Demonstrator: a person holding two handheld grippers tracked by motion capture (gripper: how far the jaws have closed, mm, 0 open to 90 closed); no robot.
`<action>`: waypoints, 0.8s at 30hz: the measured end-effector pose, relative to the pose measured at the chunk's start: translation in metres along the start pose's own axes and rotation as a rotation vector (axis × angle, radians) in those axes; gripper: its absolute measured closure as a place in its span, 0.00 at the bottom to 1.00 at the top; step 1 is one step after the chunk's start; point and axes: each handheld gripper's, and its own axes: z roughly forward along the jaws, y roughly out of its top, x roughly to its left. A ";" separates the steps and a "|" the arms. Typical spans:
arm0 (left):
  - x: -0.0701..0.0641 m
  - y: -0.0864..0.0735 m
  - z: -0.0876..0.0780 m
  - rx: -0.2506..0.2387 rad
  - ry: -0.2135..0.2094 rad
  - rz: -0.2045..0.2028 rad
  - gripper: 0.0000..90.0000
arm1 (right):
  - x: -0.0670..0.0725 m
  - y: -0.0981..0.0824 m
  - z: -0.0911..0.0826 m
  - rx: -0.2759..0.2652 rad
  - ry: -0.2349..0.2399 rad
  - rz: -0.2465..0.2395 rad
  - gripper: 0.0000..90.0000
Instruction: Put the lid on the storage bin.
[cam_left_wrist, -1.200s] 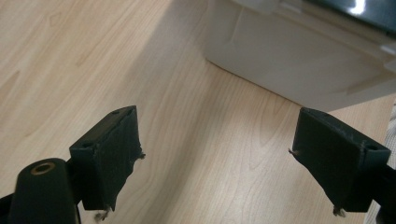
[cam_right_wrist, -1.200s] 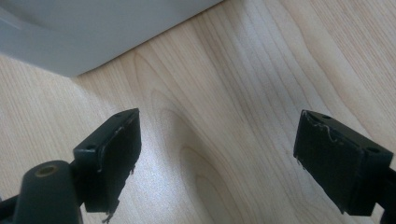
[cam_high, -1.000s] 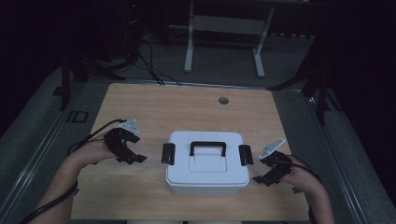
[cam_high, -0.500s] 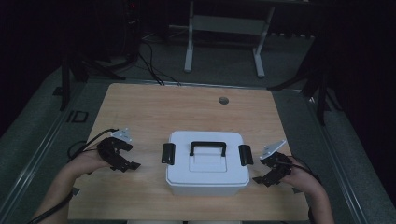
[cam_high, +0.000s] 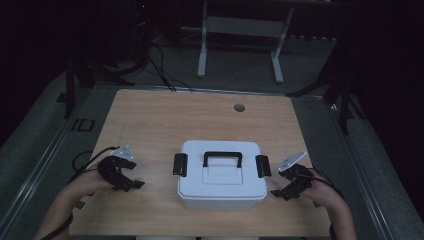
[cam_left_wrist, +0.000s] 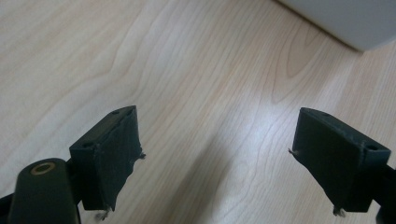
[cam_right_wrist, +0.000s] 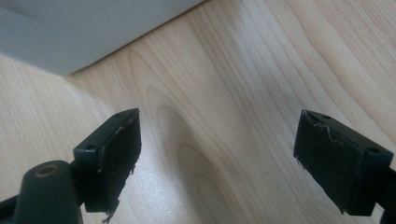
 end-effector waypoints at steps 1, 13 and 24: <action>0.000 0.000 0.000 0.000 0.000 0.000 0.17 | 0.000 0.000 0.000 0.000 0.000 0.000 0.16; 0.002 -0.031 0.003 -0.037 0.018 -0.047 0.17 | -0.002 -0.010 0.004 -0.017 -0.001 0.027 0.16; -0.001 -0.047 0.004 -0.064 0.040 -0.062 0.17 | -0.003 -0.021 0.008 -0.051 -0.009 0.058 0.16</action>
